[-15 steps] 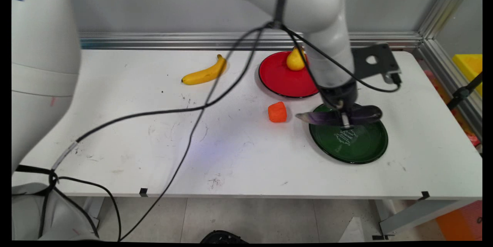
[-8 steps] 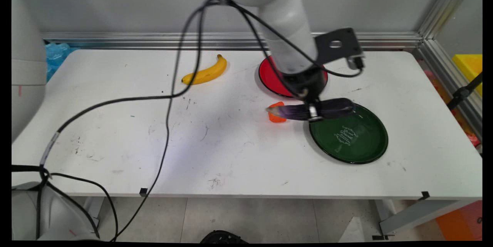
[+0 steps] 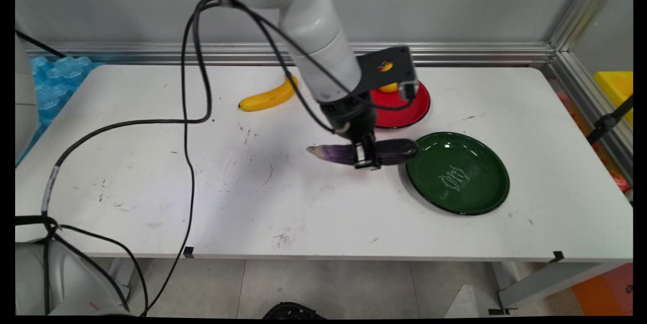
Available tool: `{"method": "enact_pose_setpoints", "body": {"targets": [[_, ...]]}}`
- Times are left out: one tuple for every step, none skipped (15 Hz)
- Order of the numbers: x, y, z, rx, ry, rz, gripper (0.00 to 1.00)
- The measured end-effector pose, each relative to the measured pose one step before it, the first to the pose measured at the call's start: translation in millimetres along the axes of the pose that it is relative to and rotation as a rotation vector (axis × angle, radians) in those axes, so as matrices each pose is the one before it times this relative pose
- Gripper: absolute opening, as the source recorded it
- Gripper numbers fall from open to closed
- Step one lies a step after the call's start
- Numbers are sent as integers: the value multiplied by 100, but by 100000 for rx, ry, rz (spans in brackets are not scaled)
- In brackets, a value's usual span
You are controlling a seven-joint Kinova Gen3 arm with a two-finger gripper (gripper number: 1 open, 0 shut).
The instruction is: Place the picked object on the table
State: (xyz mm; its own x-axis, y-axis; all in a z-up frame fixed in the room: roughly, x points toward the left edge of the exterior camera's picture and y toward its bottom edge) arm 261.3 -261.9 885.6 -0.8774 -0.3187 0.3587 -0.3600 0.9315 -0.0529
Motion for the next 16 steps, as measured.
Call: {"method": "enact_pose_setpoints", "body": {"targets": [[-424,33,250,-441,-246,296,0],[-597,46,432,-665,-386,456,0],[-358,13,321,-383,-135,273,0],[-345,42,376,-423,-176,299,0],[-448,26,575,-532,-149,319,0],[-258,20,433,-336,-94,238,0],[-356,15,665,-460,-130,279,0],[-217,8,455,-279,-104,219,0],[-294,0,720,-415,-216,292,0],[-240,-9,715,-361,-113,283,0],[-127,-16,480,-236,-26,250,0],[-96,-32,482,-213,11,243,0],[-174,-60,750,-297,35,301,0],[-82,-78,602,-160,181,238,0],[-27,-56,408,-79,181,190,0],[-33,-76,546,-121,294,196,0]]}}
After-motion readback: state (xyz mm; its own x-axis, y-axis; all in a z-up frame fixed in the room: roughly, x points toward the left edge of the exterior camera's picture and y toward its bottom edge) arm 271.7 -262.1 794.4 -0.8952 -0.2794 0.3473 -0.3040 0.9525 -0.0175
